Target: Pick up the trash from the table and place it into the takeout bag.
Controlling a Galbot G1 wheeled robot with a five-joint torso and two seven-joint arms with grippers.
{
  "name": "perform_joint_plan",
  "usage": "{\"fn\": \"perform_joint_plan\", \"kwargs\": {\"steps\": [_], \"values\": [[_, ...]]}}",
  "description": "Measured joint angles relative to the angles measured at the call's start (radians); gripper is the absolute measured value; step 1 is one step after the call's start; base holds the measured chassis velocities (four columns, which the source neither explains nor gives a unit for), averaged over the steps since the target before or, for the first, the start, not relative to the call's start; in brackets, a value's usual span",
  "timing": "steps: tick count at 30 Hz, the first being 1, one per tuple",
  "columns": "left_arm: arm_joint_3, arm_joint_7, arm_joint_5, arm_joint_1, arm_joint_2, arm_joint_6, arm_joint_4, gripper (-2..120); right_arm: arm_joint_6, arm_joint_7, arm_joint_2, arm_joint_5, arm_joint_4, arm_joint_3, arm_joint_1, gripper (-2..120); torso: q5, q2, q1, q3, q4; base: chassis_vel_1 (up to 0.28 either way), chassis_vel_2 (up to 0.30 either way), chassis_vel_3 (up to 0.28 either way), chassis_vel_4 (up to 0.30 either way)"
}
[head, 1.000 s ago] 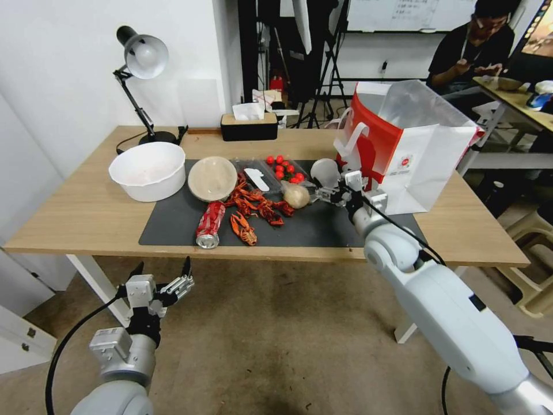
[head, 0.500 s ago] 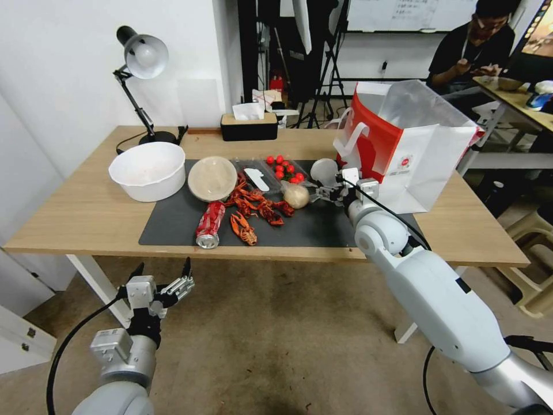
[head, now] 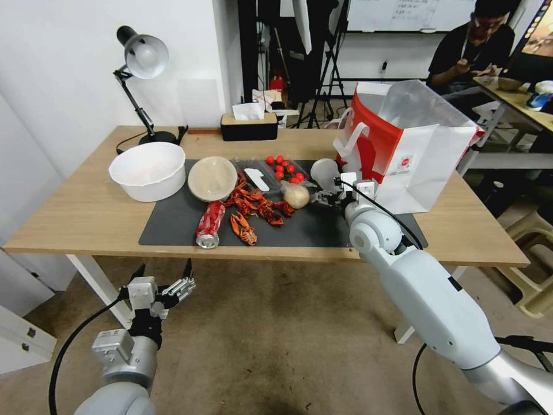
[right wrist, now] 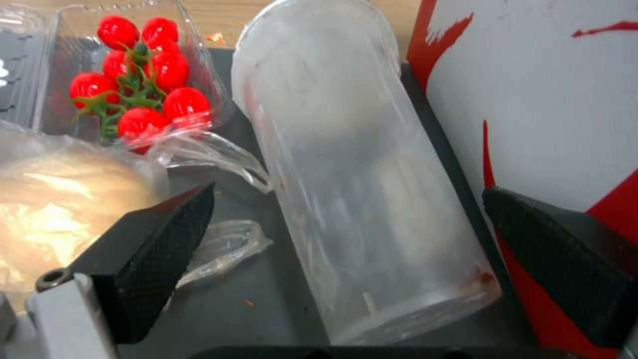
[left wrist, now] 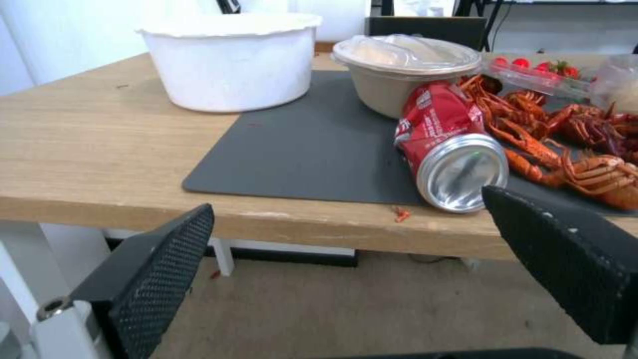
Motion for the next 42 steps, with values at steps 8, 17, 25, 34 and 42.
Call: {"fn": "perform_joint_plan", "kwargs": {"steps": [8, 17, 25, 34, 42], "values": [[0.000, 0.000, 0.002, 0.001, -0.003, -0.005, 0.000, 100, -0.011, 0.003, 0.001, 0.008, 0.000, 0.003, -0.004, 91, 0.0000, 0.000, 0.000, 0.000, 0.0000, 0.000, 0.000, 0.000, 0.000], [0.000, 0.000, 0.002, 0.002, -0.002, -0.010, 0.000, 100, -0.011, 0.006, -0.002, 0.008, 0.007, 0.013, -0.022, 58, 0.0000, 0.000, 0.000, 0.000, 0.0000, 0.000, 0.000, 0.000, 0.000], [0.000, 0.000, 0.005, 0.004, -0.002, -0.017, -0.001, 100, -0.009, 0.004, -0.007, 0.008, 0.023, 0.021, -0.034, 47, 0.0000, 0.000, 0.000, 0.000, 0.0000, 0.000, 0.000, 0.000, 0.000], [0.000, 0.000, 0.009, 0.009, -0.002, -0.025, -0.008, 100, 0.005, -0.019, -0.049, -0.018, 0.124, 0.044, -0.066, 46, 0.0001, 0.000, 0.000, 0.000, 0.0000, 0.000, 0.000, 0.000, 0.000], [-0.002, -0.001, 0.012, 0.011, -0.003, -0.029, -0.012, 100, -0.030, -0.055, -0.148, 0.061, 0.353, 0.113, -0.175, 44, 0.0002, 0.000, 0.000, 0.000, -0.0001, 0.000, 0.000, 0.000, 0.000]]}}
